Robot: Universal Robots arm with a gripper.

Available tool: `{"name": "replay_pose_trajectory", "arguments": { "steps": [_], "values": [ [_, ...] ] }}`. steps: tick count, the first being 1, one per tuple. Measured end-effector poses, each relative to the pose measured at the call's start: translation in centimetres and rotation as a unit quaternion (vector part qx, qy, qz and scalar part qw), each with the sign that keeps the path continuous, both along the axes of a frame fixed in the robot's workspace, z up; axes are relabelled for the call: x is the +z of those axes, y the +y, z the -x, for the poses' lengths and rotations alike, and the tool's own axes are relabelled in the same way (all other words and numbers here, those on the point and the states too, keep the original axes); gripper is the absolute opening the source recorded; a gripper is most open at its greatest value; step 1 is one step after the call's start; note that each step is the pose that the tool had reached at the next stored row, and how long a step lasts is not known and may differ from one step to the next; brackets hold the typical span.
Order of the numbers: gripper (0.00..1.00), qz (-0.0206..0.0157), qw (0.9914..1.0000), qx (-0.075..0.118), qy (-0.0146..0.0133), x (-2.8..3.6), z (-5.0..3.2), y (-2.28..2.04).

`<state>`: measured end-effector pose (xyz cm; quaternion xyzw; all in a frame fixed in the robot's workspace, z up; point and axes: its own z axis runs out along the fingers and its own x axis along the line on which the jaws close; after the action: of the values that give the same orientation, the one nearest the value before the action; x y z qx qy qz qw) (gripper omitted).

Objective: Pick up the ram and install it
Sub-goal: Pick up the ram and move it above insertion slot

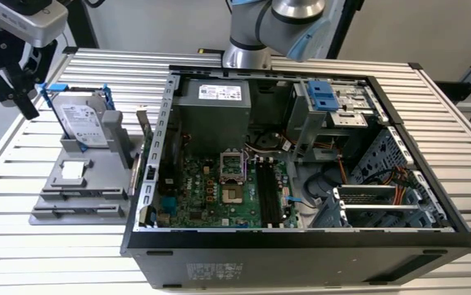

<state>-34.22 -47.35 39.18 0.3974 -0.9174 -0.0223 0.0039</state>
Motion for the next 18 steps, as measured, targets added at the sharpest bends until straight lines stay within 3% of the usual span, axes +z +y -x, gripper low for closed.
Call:
{"name": "replay_pose_trajectory", "arguments": {
  "steps": [5, 10, 18],
  "values": [
    [0.00, 0.0000, 0.99972, 0.024, 0.0000, 0.00, 0.00, 0.00],
    [0.00, 0.0000, 0.99890, 0.047, 0.0000, 0.00, 0.00, 0.00],
    [0.00, 0.0000, 0.99609, 0.088, 0.0000, 0.00, 0.00, 0.00]
  ]
}}
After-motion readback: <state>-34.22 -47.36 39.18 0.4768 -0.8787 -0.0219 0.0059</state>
